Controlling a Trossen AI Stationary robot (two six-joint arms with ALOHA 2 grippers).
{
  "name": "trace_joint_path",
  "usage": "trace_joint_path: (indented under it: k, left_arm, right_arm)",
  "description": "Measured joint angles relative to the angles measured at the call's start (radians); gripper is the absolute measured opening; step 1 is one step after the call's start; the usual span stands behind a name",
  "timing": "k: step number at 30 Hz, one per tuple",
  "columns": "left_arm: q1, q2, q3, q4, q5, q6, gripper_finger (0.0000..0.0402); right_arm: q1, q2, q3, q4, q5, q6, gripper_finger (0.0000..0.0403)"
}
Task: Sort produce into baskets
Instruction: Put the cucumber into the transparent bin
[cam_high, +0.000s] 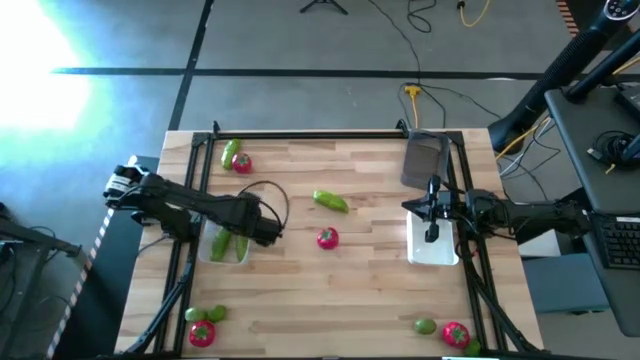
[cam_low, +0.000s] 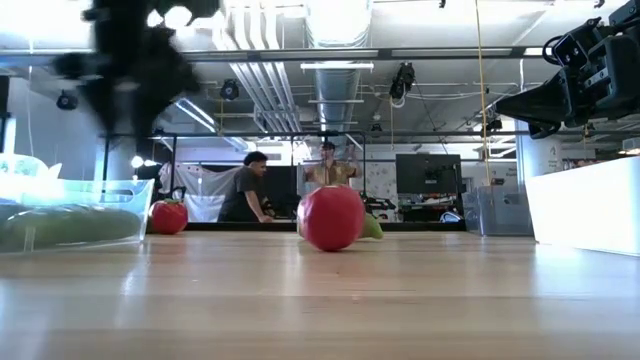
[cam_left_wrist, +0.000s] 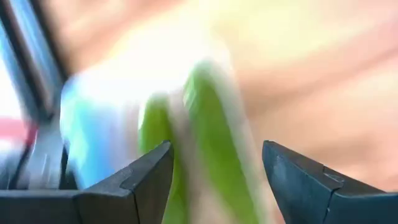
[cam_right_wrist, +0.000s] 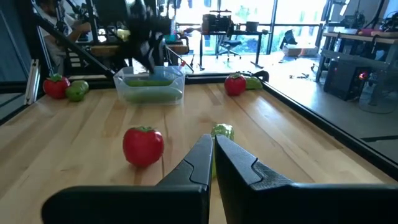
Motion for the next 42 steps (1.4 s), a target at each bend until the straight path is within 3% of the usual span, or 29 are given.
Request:
trace_joint_path:
  k: [3,5,13,16,21,26,35,39,42]
  left_arm:
    - [0.004,0.01,0.077,0.124,-0.187,0.147,0.0228]
    - [0.022,0.022,0.111,0.237,-0.222,0.306,0.0228]
    - [0.152,0.094,0.147,0.645,-0.105,0.966,0.0228]
    - [0.215,0.137,0.147,0.727,-0.04,1.102,0.0228]
    - [0.311,0.226,0.147,0.781,-0.07,1.27,0.0228]
    - [0.36,0.327,0.2,0.758,-0.075,1.386,0.0228]
    - [0.373,0.507,0.527,0.499,-0.097,1.52,0.0228]
    - [0.369,0.574,0.659,0.411,-0.04,1.567,0.0228]
    - [0.368,0.603,0.724,0.372,0.069,1.579,0.0228]
  right_arm:
    - [0.0,0.0,0.0,0.0,0.0,0.0,0.0013]
    - [0.0,0.0,0.0,0.0,0.0,0.0,0.0013]
    - [0.0,0.0,0.0,0.0,0.0,0.0,0.0013]
    - [0.0,0.0,0.0,0.0,0.0,0.0,0.0013]
    - [0.0,0.0,0.0,0.0,0.0,0.0,0.0013]
    - [0.0,0.0,0.0,0.0,0.0,0.0,0.0013]
    - [0.0,0.0,0.0,0.0,0.0,0.0,0.0013]
    - [0.0,0.0,0.0,0.0,0.0,0.0,0.0013]
    - [0.0,0.0,0.0,0.0,0.0,0.0,0.0013]
